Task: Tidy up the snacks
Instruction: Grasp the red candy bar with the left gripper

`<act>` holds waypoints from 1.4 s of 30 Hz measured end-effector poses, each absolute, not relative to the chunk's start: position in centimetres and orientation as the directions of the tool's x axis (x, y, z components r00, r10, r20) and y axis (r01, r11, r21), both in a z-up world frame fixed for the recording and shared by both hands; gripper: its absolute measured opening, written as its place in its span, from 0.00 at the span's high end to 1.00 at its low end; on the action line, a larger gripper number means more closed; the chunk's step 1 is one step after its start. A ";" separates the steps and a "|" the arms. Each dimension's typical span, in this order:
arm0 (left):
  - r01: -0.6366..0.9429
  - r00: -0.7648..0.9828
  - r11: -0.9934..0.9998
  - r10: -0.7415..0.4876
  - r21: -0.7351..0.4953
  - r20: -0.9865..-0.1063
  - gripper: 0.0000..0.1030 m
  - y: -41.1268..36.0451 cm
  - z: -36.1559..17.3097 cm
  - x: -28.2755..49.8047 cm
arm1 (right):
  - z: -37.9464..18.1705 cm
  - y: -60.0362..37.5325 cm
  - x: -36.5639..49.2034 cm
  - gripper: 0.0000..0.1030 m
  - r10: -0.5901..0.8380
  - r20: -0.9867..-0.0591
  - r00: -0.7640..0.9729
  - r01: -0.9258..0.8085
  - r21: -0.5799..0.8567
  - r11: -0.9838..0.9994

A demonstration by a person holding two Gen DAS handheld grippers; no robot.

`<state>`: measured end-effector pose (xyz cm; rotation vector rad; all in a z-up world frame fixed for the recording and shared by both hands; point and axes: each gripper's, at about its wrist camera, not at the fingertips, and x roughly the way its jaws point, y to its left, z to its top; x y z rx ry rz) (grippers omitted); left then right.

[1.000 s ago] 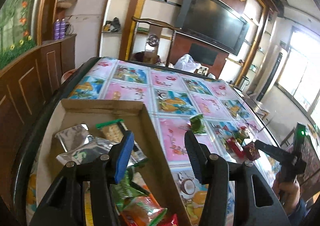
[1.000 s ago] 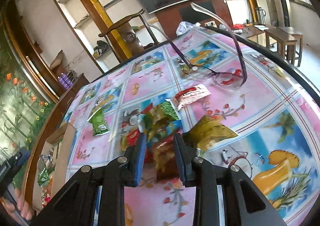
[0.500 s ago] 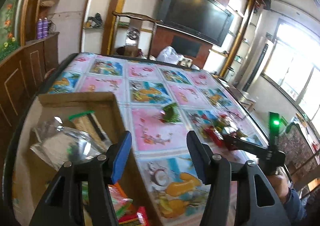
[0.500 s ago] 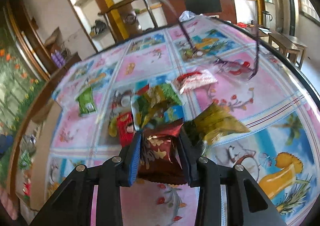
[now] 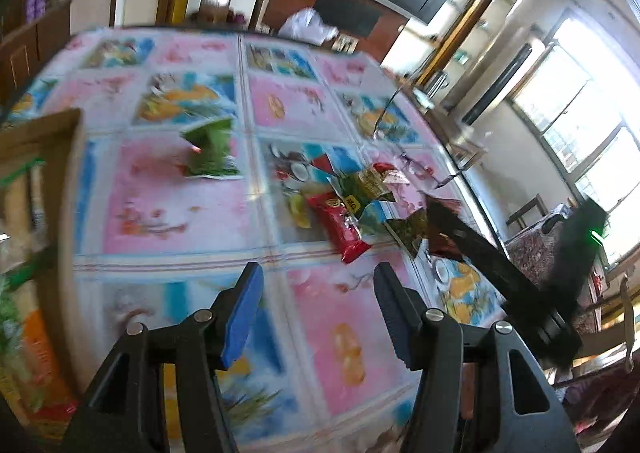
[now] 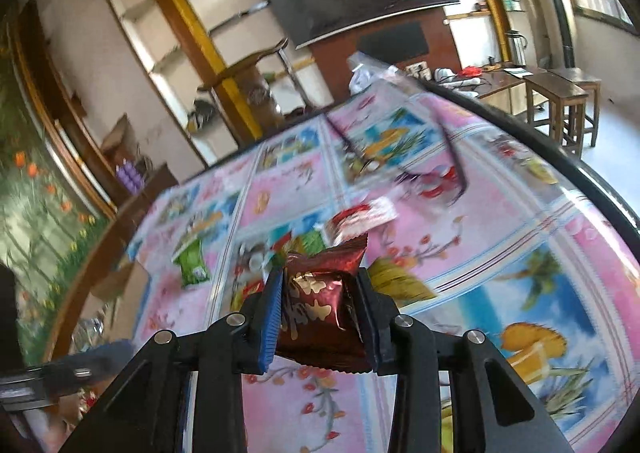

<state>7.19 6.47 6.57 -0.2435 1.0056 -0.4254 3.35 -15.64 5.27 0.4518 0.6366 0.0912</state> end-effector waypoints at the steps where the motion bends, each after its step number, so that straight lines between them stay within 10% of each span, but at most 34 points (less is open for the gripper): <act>1: 0.221 0.451 0.893 -0.449 -0.391 -0.771 0.45 5.7 6.2 8.0 | 5.4 -16.0 3.2 0.64 0.214 -0.548 0.809 0.062 0.440 0.896; 18: 0.205 0.456 0.968 -0.224 -0.144 -0.861 0.82 -1.2 1.8 12.6 | 6.3 -16.7 2.7 0.64 0.241 -0.508 0.827 0.032 0.470 0.882; 42: 0.233 0.661 0.970 -0.214 -0.075 -0.719 0.82 6.3 4.1 4.8 | 5.7 -11.0 3.2 0.64 0.279 -0.563 0.778 -0.105 0.322 0.941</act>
